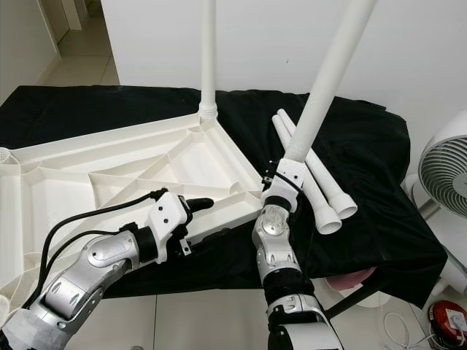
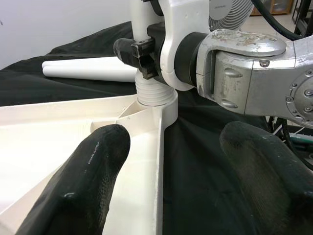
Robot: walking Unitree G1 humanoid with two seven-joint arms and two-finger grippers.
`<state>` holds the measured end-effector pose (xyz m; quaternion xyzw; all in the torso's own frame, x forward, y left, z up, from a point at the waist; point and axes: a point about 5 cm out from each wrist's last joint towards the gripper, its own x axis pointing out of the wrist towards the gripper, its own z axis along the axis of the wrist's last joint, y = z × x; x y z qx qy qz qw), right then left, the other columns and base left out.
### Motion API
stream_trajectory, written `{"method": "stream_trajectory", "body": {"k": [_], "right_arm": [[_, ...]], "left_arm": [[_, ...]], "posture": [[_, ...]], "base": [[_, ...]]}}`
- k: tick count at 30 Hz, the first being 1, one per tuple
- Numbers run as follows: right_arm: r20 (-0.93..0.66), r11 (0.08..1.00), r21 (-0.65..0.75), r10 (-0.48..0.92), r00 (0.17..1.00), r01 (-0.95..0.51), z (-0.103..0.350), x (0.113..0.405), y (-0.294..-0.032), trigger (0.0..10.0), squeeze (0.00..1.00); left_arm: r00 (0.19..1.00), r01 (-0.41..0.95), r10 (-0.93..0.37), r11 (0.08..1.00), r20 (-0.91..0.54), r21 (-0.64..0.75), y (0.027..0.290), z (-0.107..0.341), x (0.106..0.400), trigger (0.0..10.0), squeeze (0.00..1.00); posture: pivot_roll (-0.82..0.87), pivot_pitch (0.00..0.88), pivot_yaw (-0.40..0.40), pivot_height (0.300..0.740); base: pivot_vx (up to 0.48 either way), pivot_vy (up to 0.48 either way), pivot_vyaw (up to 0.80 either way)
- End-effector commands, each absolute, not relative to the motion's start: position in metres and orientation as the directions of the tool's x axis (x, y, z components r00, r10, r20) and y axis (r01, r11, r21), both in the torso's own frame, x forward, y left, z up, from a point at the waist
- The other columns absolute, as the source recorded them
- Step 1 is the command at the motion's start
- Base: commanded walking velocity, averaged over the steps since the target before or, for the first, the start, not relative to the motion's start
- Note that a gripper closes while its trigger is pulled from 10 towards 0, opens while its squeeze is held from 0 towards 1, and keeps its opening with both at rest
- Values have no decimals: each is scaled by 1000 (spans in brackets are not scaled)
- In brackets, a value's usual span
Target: Building children table
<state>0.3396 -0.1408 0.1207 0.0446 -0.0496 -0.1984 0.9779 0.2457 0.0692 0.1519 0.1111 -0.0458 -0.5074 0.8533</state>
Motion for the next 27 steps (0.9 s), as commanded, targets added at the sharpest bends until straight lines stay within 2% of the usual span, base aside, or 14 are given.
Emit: {"method": "stream_trajectory", "body": {"k": [1, 6, 15, 22, 27], "right_arm": [[-59, 879, 57, -471, 880, 474, 88, 328, -160, 10000, 0], [11, 903, 68, -426, 905, 425, 101, 334, -160, 10000, 0], [-57, 882, 139, -446, 893, 450, 98, 339, -168, 10000, 0], [-90, 882, 190, -422, 902, 431, 96, 340, -162, 10000, 0], [-71, 903, 151, -395, 916, 402, 97, 342, -159, 10000, 0]], "left_arm": [[448, 872, -893, 424, -50, 244, 68, 151, 246, 10000, 0], [451, 870, -891, 426, -49, 250, 68, 151, 246, 10000, 0], [451, 868, -892, 426, -45, 256, 66, 151, 247, 10000, 0], [453, 865, -891, 427, -42, 262, 66, 152, 248, 10000, 0], [454, 865, -890, 428, -43, 263, 66, 152, 248, 10000, 0]], "posture": [[-12, 0, -46, 740], [-16, 0, -44, 740], [-23, 0, -43, 740], [-21, 0, -44, 740], [-19, 0, -44, 740]], "base": [[0, 0, 0], [0, 0, 0], [0, 0, 0], [0, 0, 0], [0, 0, 0]]}}
